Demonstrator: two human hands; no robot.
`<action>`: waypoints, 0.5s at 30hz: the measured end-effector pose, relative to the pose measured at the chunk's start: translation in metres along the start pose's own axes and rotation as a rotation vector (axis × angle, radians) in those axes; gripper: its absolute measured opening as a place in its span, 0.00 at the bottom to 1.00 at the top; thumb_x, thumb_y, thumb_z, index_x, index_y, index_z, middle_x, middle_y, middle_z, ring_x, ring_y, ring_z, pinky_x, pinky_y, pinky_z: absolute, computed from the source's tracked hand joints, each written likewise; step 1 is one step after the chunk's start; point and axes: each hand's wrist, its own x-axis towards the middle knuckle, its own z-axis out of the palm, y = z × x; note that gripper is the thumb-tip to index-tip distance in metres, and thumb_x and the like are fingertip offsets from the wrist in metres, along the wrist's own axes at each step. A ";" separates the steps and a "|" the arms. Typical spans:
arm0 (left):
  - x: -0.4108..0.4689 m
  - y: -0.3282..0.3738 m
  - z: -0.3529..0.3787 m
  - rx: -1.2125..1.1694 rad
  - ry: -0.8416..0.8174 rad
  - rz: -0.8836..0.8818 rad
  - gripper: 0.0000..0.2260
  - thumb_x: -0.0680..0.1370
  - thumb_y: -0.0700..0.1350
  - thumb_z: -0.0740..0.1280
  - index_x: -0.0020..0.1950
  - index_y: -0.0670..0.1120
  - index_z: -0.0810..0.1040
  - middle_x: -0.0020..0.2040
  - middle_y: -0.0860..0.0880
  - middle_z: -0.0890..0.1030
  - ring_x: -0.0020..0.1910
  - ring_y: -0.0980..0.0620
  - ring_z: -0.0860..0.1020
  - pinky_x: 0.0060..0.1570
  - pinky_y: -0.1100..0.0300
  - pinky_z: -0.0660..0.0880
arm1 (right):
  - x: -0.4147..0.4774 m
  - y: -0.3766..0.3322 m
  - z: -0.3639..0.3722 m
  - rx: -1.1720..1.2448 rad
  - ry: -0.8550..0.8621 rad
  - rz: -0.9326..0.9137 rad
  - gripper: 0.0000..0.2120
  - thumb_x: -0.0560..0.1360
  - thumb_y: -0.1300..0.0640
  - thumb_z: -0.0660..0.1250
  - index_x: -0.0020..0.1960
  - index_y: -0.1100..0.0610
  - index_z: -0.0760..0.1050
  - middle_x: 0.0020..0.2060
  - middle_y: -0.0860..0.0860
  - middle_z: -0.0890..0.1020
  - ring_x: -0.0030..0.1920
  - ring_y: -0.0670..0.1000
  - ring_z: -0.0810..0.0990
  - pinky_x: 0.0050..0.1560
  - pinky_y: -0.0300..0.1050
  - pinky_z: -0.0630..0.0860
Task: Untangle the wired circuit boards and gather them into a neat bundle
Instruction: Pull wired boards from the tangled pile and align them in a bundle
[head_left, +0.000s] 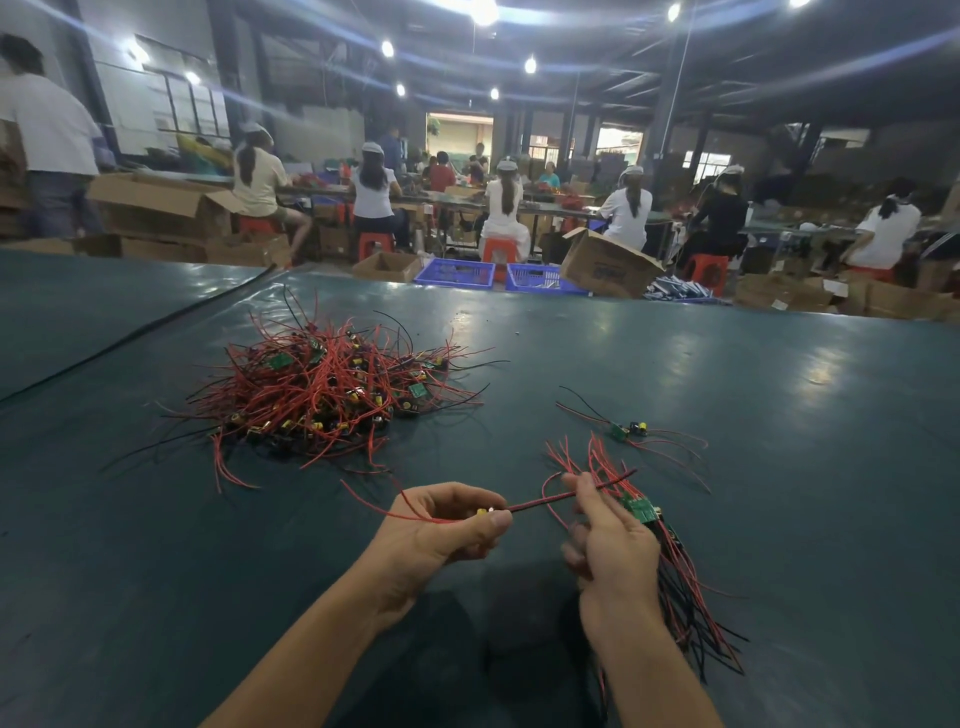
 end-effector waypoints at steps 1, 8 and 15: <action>0.000 0.002 -0.001 -0.011 0.009 -0.008 0.13 0.59 0.45 0.79 0.41 0.44 0.85 0.34 0.46 0.81 0.32 0.54 0.78 0.33 0.66 0.75 | 0.003 -0.003 -0.004 0.043 0.026 -0.003 0.10 0.76 0.58 0.70 0.38 0.57 0.84 0.27 0.47 0.72 0.22 0.42 0.60 0.19 0.34 0.58; 0.007 0.004 -0.003 -0.593 0.221 -0.067 0.13 0.66 0.39 0.72 0.49 0.40 0.79 0.36 0.47 0.82 0.30 0.56 0.79 0.30 0.68 0.78 | -0.011 -0.006 0.000 0.054 -0.172 -0.115 0.09 0.73 0.53 0.70 0.38 0.53 0.86 0.28 0.48 0.74 0.23 0.42 0.62 0.21 0.34 0.59; 0.009 0.009 -0.010 -0.618 0.202 -0.111 0.17 0.65 0.50 0.73 0.49 0.42 0.82 0.34 0.50 0.80 0.27 0.57 0.77 0.28 0.66 0.77 | -0.018 -0.007 -0.002 0.071 -0.360 -0.097 0.33 0.65 0.29 0.61 0.46 0.57 0.85 0.31 0.49 0.75 0.24 0.44 0.65 0.24 0.35 0.62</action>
